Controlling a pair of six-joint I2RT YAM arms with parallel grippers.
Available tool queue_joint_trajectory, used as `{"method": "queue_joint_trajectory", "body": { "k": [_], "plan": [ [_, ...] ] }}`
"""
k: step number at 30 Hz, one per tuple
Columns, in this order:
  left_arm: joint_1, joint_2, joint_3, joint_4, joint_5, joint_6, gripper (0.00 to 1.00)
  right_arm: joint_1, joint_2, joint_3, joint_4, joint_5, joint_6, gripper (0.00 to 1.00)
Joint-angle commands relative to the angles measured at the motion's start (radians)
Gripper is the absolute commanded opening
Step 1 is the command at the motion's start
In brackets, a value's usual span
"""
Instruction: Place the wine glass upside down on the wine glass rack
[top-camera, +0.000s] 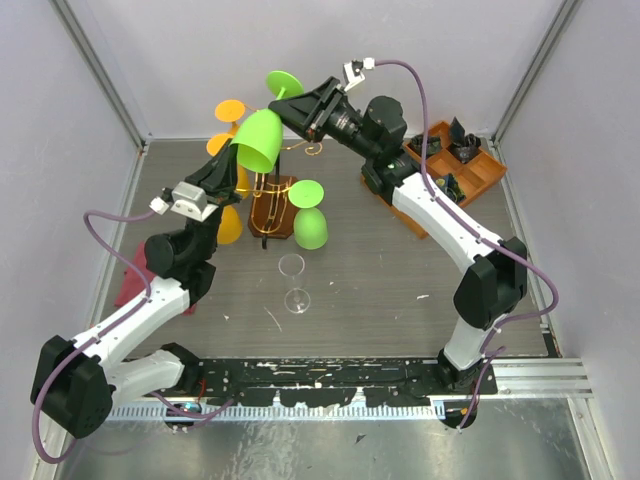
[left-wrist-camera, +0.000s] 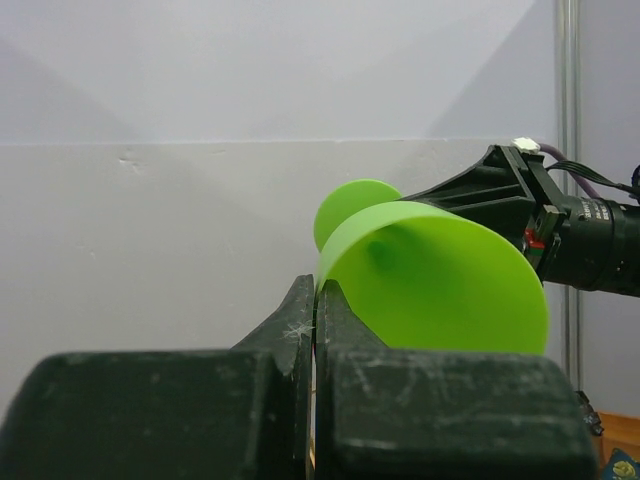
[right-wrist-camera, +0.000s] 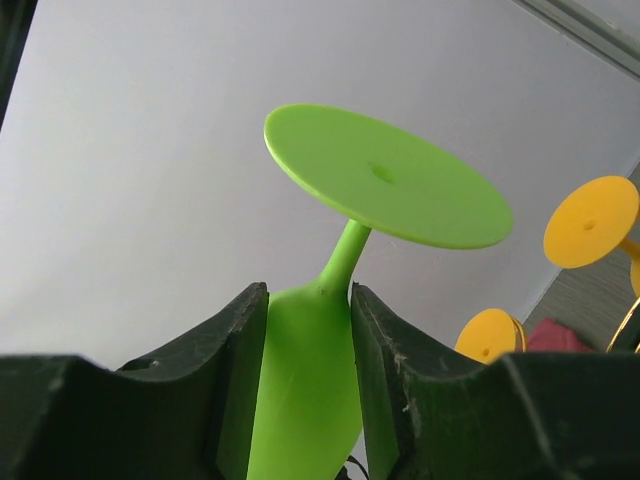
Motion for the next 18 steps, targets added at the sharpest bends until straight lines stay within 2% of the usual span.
{"method": "queue_joint_trajectory", "body": {
  "k": [1,10,18],
  "plan": [
    [-0.003,-0.005,-0.017,0.093,0.021,-0.038,0.00,0.011,0.019,0.047,0.042,-0.041,0.009,0.44],
    [-0.004,0.016,-0.012,0.094,0.046,-0.037,0.00,0.013,0.037,0.068,0.035,-0.033,0.014,0.43],
    [-0.005,0.037,0.004,0.077,0.006,-0.022,0.00,0.013,0.022,0.076,0.006,-0.033,-0.032,0.28]
  ]
}}
